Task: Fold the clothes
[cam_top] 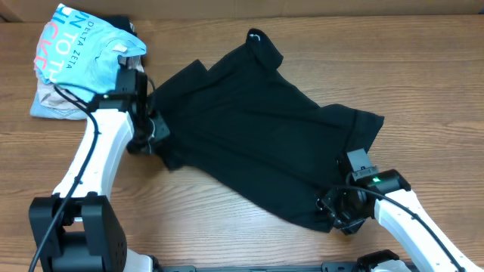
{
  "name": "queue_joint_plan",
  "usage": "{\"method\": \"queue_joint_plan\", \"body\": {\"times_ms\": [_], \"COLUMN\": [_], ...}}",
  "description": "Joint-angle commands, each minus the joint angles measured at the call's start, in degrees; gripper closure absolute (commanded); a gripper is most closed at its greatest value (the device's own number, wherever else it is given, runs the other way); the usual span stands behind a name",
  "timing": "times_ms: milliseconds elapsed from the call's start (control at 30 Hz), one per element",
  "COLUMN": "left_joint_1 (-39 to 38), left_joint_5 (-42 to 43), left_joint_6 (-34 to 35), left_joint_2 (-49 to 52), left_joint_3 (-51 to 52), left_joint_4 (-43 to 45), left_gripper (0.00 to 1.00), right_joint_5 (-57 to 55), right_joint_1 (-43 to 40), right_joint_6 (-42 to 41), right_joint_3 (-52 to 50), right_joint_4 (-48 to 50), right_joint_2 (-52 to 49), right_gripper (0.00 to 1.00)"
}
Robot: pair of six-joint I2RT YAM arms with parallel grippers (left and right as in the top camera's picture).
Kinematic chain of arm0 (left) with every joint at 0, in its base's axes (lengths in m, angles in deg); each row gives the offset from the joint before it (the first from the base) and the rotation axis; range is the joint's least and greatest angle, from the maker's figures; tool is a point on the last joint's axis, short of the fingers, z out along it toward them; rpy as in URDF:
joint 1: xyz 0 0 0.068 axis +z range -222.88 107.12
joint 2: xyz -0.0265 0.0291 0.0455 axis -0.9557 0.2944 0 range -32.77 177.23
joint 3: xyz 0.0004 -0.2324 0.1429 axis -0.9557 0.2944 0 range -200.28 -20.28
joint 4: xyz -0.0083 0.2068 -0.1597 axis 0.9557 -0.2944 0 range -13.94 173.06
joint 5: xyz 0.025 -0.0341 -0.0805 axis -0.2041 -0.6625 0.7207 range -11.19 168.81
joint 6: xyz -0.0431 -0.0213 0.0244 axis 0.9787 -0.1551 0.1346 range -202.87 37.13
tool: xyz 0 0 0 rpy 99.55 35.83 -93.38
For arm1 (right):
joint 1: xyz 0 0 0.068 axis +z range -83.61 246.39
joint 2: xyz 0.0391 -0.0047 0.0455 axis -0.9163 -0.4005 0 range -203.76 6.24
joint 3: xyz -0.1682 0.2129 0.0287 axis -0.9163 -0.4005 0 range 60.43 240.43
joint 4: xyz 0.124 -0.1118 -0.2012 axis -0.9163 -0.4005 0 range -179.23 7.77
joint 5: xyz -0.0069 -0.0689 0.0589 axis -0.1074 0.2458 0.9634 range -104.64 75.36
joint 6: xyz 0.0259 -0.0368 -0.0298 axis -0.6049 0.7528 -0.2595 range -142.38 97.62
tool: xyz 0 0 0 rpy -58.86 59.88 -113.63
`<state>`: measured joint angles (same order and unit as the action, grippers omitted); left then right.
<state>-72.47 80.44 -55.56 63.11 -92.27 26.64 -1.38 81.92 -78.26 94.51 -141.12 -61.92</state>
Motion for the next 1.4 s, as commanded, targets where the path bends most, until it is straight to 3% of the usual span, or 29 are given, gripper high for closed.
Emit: {"method": "queue_joint_plan", "body": {"times_ms": [0, 333, 700, 800, 900, 1033, 1167, 1367], "left_joint_1": [0.37, -0.17, -0.15, -0.15, -0.15, -0.15, 0.59, 1.33], "left_joint_5": [-0.66, -0.13, -0.11, -0.13, -0.13, -0.57, -0.70, -0.48], "left_joint_6": [-4.44, -4.85, -4.85, -4.87, -5.09, -6.32, -7.65, -7.67], "left_joint_2": [-0.07, -0.04, -0.04, -0.04, -0.04, -0.04, -0.04, -0.07], "left_joint_3": [-3.67, -4.61, -4.61, -4.61, -4.61, -4.66, -6.27, -13.90], "left_joint_4": [-0.17, 1.20, 1.09, 0.59, 0.55, 0.98, 0.59, -2.99], "left_gripper": [0.96, 0.96, 0.96, 0.96, 0.96, 0.96, 0.96, 0.96], "right_joint_5": [1.22, 5.79, 6.38, 6.38, 6.38, 6.34, 5.62, 1.53], "right_joint_1": [0.28, 2.75, 10.51, 10.49, 10.43, 10.05, 7.91, 1.20], "right_joint_6": [-1.42, -0.92, -2.93, -2.91, -2.89, -2.43, 0.98, 7.85], "right_joint_3": [-2.32, -4.57, -4.57, -4.46, -4.26, -2.47, 1.49, 10.95], "right_joint_4": [1.25, 7.98, 11.47, 11.23, 10.34, 7.63, 2.36, -8.94], "right_joint_2": [-0.28, -4.70, -9.16, -9.11, -9.11, -9.09, -8.59, -5.05], "right_gripper": [0.44, 0.34, 0.36, 0.46, 0.65, 0.72, 0.94, 0.96]}}
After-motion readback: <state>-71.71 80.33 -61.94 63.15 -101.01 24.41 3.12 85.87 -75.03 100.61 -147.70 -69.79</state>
